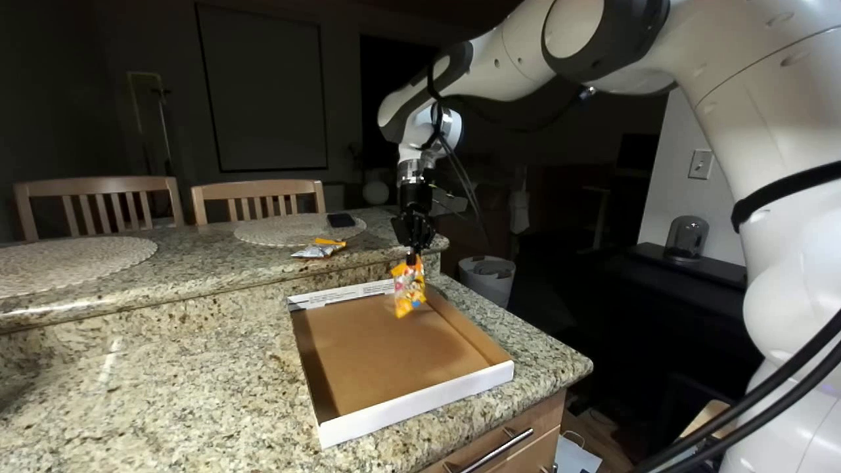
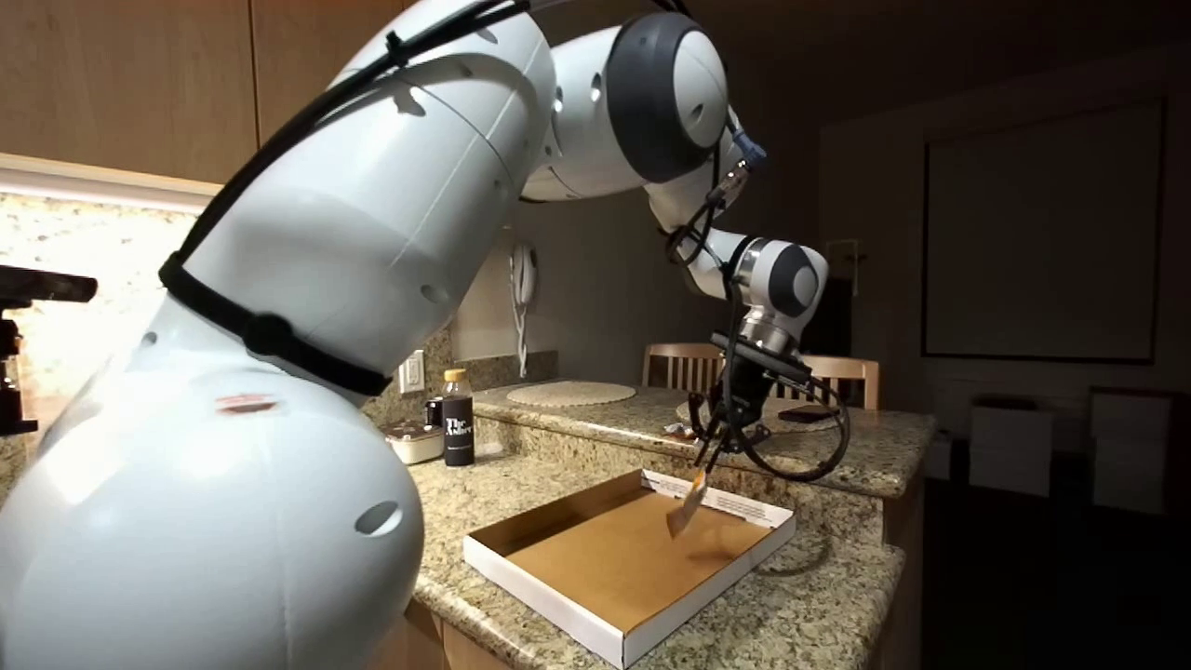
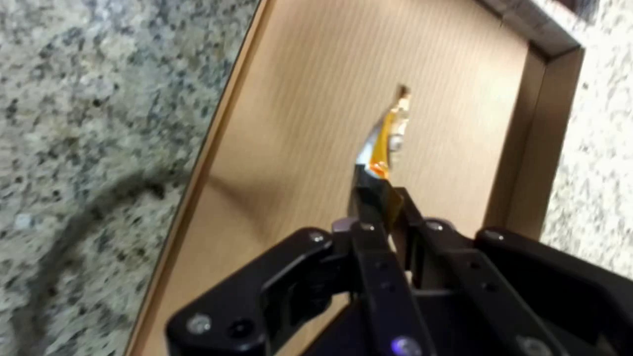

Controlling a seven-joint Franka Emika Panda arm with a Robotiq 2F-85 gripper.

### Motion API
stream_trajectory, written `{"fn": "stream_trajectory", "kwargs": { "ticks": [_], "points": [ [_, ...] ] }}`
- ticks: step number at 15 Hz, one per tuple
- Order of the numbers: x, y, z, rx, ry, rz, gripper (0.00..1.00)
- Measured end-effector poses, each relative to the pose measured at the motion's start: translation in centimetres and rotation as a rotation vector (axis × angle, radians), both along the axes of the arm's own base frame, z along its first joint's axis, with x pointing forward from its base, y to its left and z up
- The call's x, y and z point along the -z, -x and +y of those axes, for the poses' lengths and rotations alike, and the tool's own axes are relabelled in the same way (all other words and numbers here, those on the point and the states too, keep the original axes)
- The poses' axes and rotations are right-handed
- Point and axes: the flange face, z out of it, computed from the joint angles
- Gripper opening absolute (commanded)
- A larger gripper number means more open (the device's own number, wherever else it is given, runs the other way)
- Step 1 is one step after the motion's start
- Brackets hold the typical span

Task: Put the sachets from the countertop and put them in the box.

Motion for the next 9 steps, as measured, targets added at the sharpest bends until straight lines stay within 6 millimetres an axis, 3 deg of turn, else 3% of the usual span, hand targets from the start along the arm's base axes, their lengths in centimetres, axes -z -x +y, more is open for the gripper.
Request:
{"fn": "stream_trajectory", "kwargs": {
  "ticks": [5,8,9],
  "points": [
    [0.1,7.9,7.2,-0.221,0.038,0.173,0.77],
    [-2.0,11.1,10.6,-0.332,0.114,0.159,0.97],
    [-3.2,11.8,11.4,-0.354,0.132,0.13,0.99]
  ]
}}
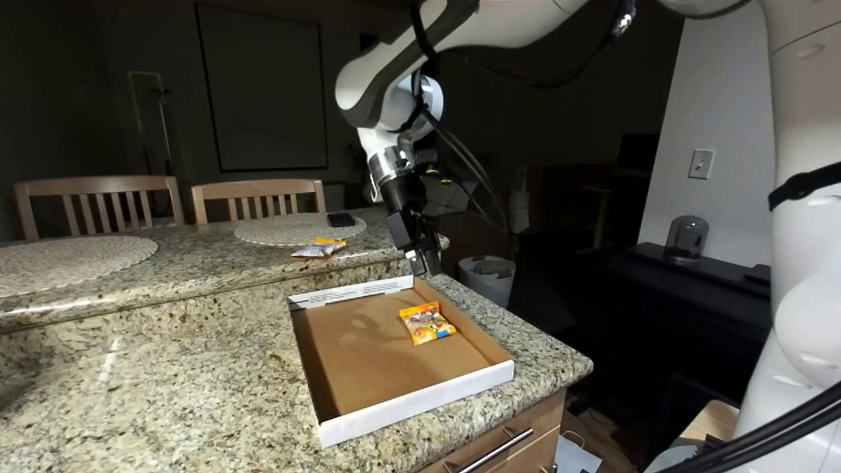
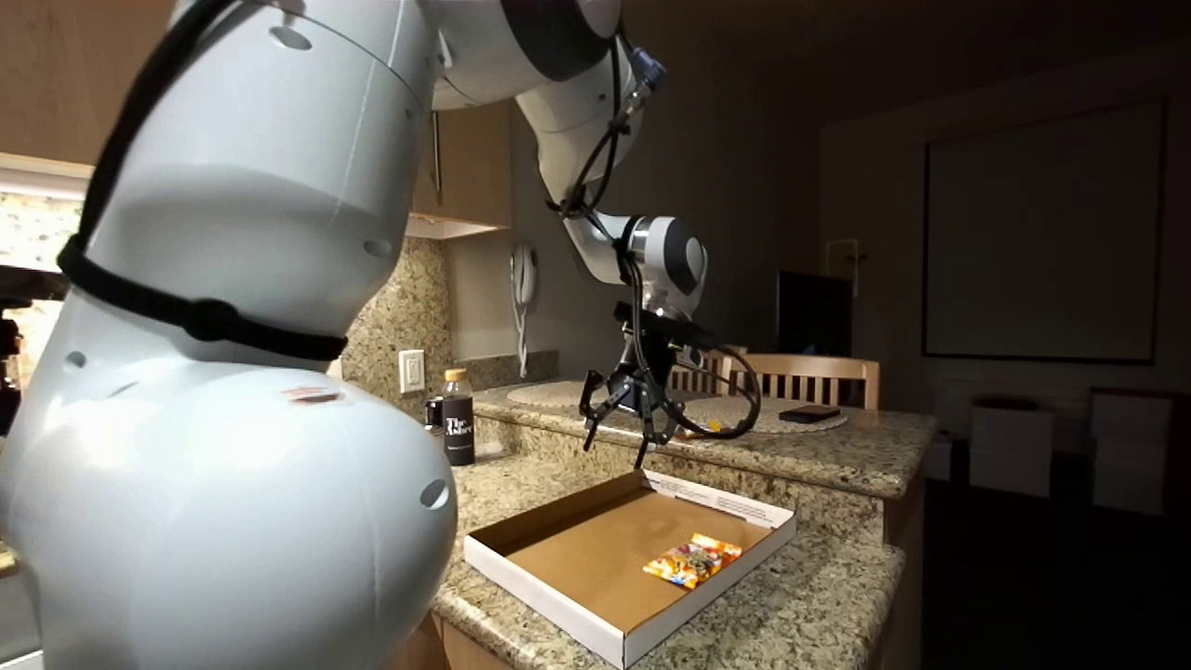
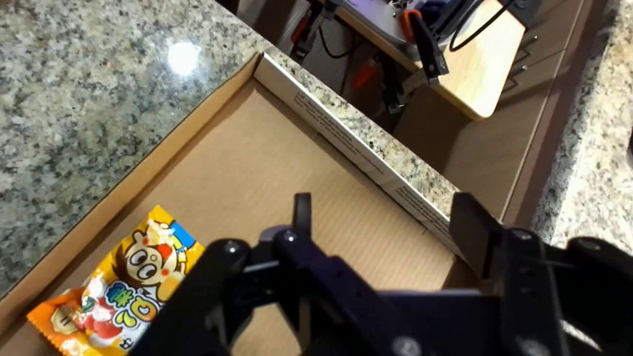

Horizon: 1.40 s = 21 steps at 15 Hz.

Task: Put the sachets from the countertop and put them in the box.

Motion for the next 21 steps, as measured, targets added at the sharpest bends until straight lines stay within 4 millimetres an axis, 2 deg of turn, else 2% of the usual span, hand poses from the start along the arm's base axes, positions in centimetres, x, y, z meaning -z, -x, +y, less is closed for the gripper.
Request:
{"fn": "stream_trajectory", "kwargs": {
  "ticks": [4,9,15,18,21],
  "points": [
    [-4.3,0.6,1.3,-0.016,-0.011,-0.181,1.0],
    [-7.3,-1.8,1.3,0.037,-0.08,-0.433,1.0],
    [-9.9,-5.3,0.4,0.004,-0.168,-0.741,1.0],
    [-10.4,-6.6,-0.8,-0.035,-0.177,-0.8,1.0],
    [-10.4,-8.7,-2.3,-0.048,-0.2,-0.81,1.0]
  ]
}}
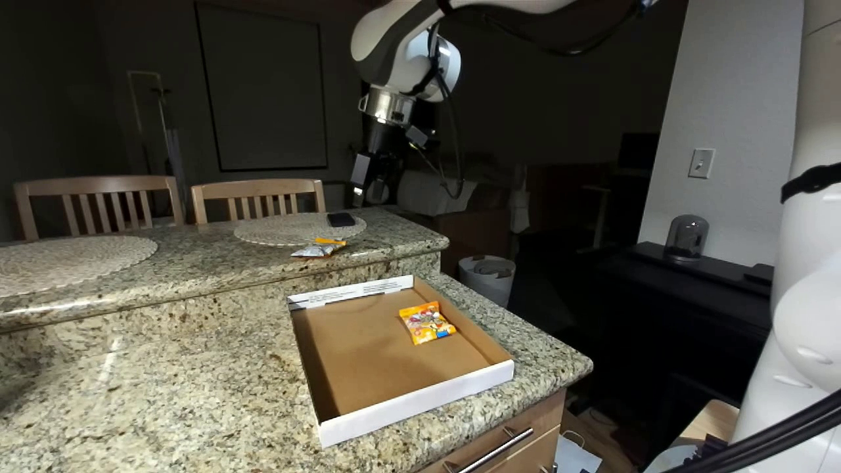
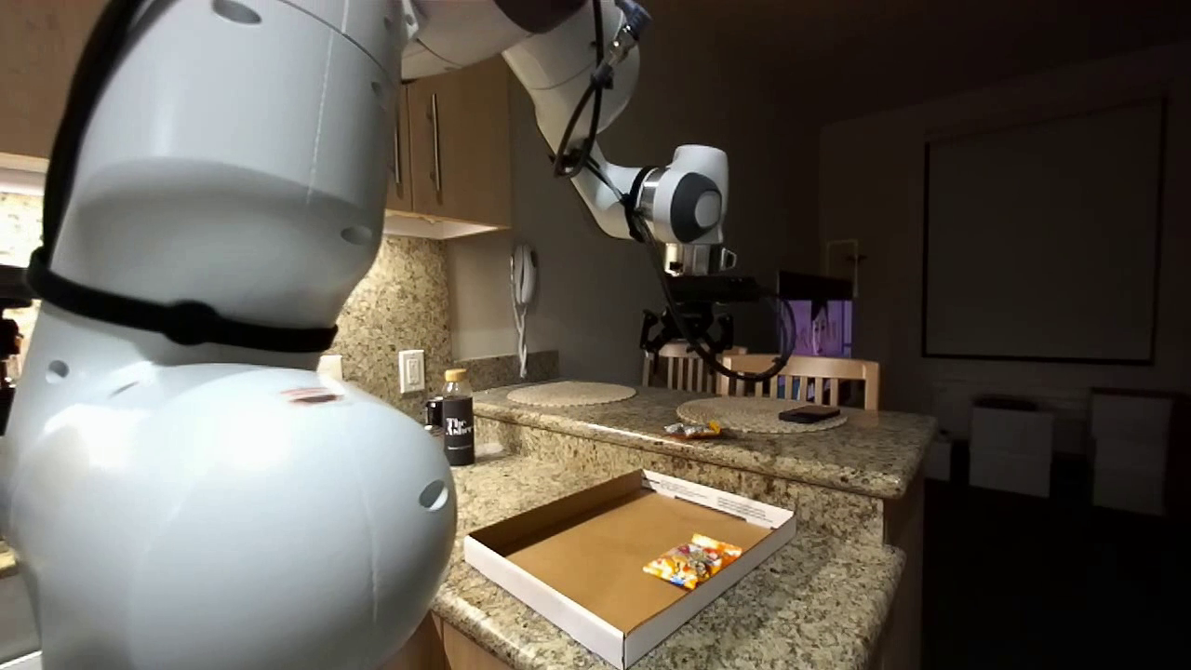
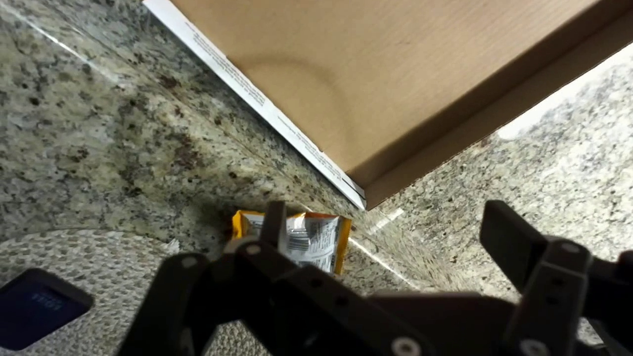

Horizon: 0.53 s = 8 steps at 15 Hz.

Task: Put the sachets from the countertop and put them in the box.

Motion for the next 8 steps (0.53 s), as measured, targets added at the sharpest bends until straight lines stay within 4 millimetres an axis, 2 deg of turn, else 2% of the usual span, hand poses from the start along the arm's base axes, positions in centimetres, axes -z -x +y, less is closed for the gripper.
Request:
{"fn": "stream_trajectory", "kwargs": {
  "ticks": [5,8],
  "points": [
    [1.1,-4.6,-1.4,-0.006,-0.064,-0.011,1.0],
    [3.5,-6.2,-0.6,-0.035,-0.067,0.064,1.0]
  ]
}}
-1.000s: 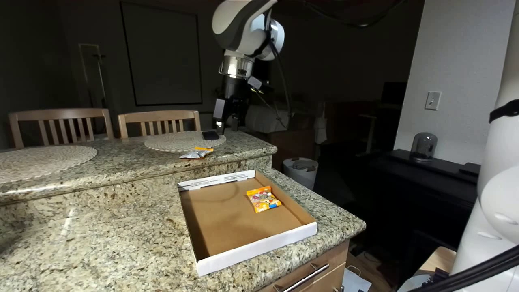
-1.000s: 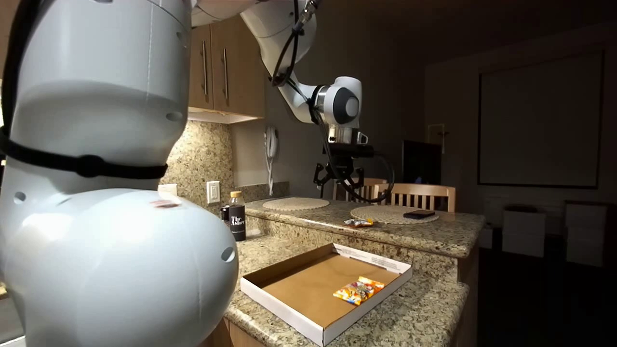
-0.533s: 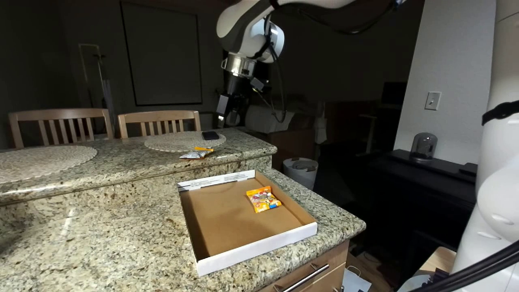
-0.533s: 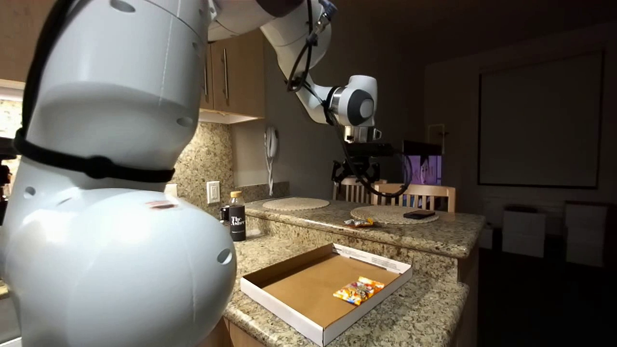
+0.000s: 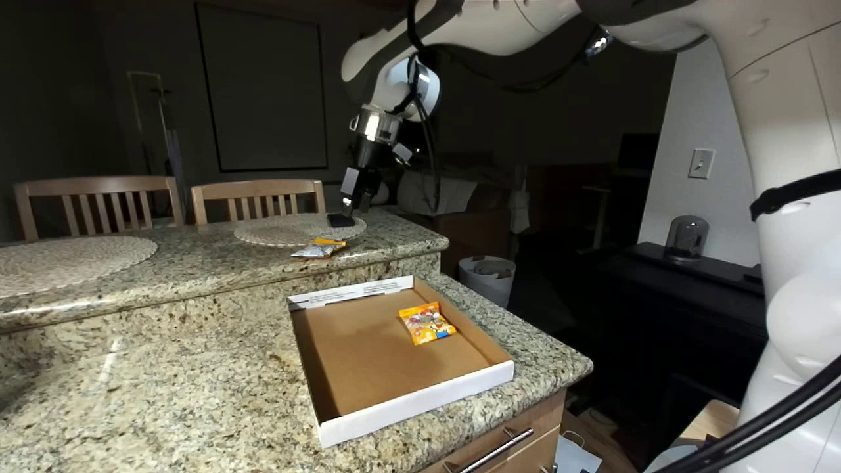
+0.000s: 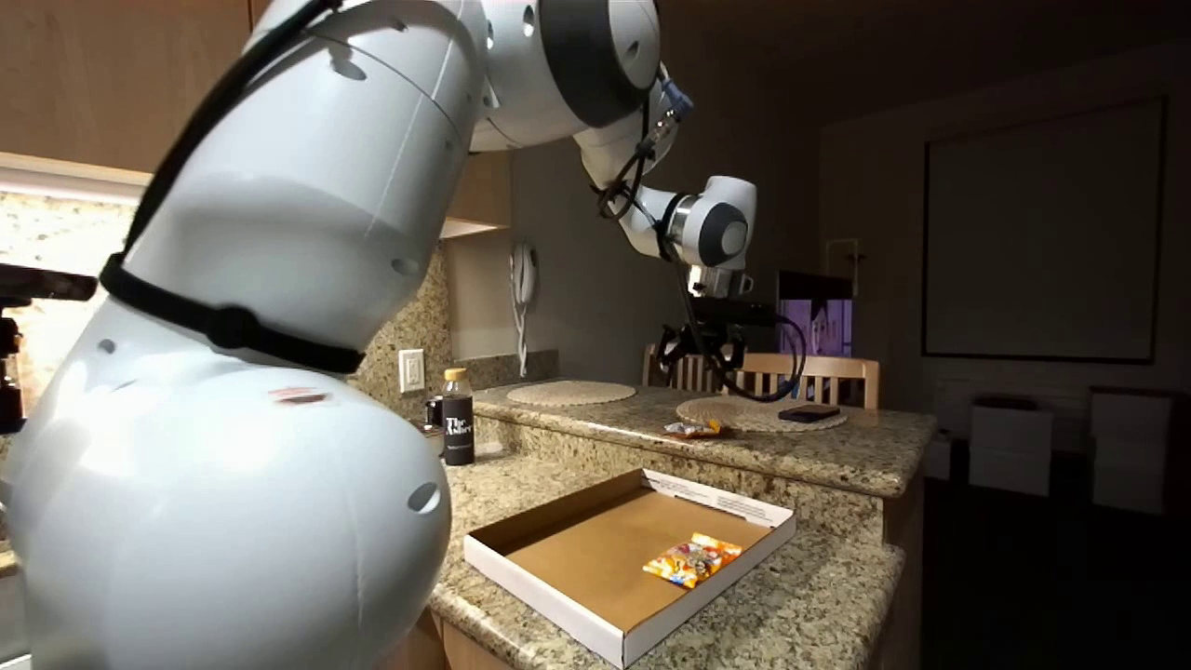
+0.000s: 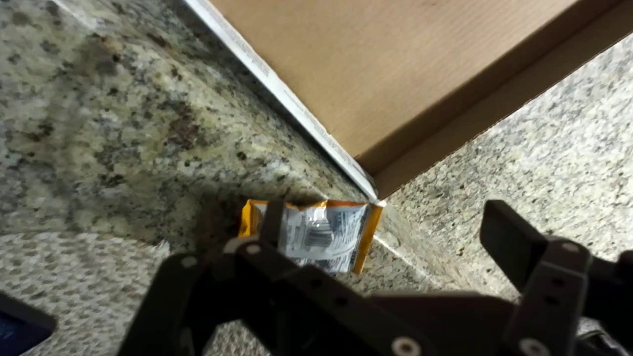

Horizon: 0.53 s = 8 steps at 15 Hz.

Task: Put the sachets from the countertop and put them in the box.

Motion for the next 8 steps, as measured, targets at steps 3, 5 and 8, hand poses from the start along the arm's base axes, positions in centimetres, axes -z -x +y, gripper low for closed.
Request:
{"fn": "stream_trajectory", "kwargs": {
  "ticks": [3,5,8],
  "points": [
    [3.5,-0.6,1.1,-0.038,0.018,0.075,1.0],
    [4.4,-0.8,1.5,-0.045,0.022,0.085,1.0],
    [4.1,-0.9,1.4,-0.045,0.022,0.08,1.0]
  ]
}}
